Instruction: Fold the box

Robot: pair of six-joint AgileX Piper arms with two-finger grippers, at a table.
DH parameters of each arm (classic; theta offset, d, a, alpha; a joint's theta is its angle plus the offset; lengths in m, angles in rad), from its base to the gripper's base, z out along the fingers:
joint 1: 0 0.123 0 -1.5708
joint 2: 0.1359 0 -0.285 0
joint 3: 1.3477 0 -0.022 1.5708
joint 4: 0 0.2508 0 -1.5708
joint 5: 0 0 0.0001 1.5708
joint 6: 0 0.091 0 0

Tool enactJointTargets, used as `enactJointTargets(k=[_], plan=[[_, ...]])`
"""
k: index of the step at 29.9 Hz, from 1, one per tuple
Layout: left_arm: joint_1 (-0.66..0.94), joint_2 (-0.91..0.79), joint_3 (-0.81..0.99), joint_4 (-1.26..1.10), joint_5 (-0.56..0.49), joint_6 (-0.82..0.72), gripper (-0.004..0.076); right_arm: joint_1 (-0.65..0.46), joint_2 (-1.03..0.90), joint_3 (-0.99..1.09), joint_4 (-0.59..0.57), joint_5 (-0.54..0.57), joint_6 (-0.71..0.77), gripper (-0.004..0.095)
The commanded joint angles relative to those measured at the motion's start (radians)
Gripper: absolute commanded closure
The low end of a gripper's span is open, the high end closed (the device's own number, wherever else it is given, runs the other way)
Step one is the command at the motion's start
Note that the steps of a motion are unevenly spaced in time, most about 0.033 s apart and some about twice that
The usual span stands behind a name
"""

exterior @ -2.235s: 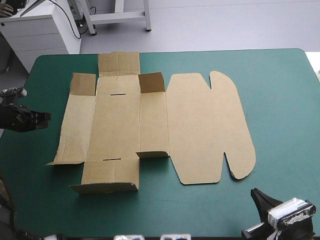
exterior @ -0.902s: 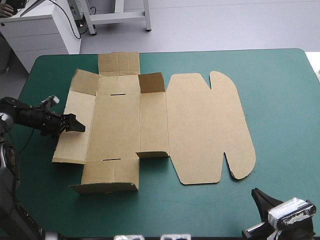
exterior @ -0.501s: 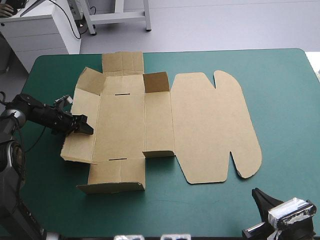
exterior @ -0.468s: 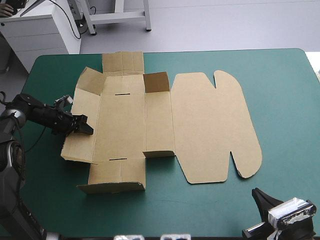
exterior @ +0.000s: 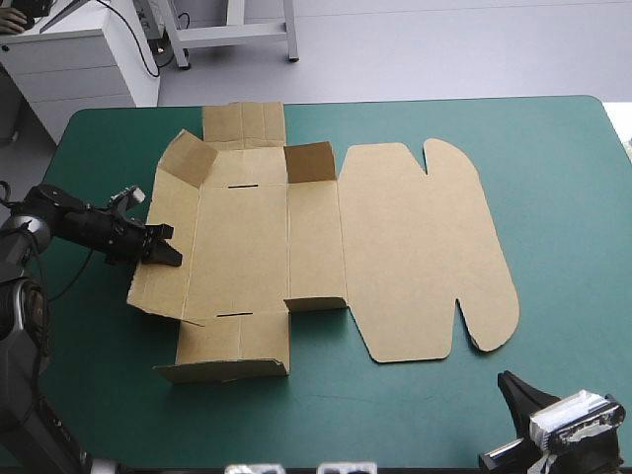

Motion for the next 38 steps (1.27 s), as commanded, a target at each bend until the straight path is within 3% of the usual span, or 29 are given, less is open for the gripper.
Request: enactJointTargets(k=[1, 8, 16, 21, 29, 38], plan=[[-0.006, -0.047, -0.02, -0.027, 0.084, 0.022, 0.0732, 0.003, -0.012, -0.021, 0.025, -0.068, -0.004, 0.0928], [-0.039, -0.114, -0.118, 0.029, 0.082, 0.04, 0.0732, 0.003, -0.012, -0.021, 0.025, -0.068, -0.004, 0.0928], [-0.241, -0.196, -0.462, 0.386, 0.067, 0.036, 0.0732, 0.003, -0.012, -0.021, 0.025, -0.068, -0.004, 0.0928], [-0.426, -0.198, -0.603, 0.645, 0.062, 0.113, 0.0732, 0.003, -0.012, -0.021, 0.025, -0.072, -0.004, 0.0927], [-0.684, -0.198, -0.628, 0.972, 0.025, 0.121, 0.0732, 0.003, -0.012, -0.021, 0.025, -0.114, -0.004, 0.0928], [-0.907, -0.207, -0.626, 1.121, -0.042, 0.121, 0.0732, 0.003, -0.012, -0.021, 0.025, -0.119, -0.004, 0.0928]])
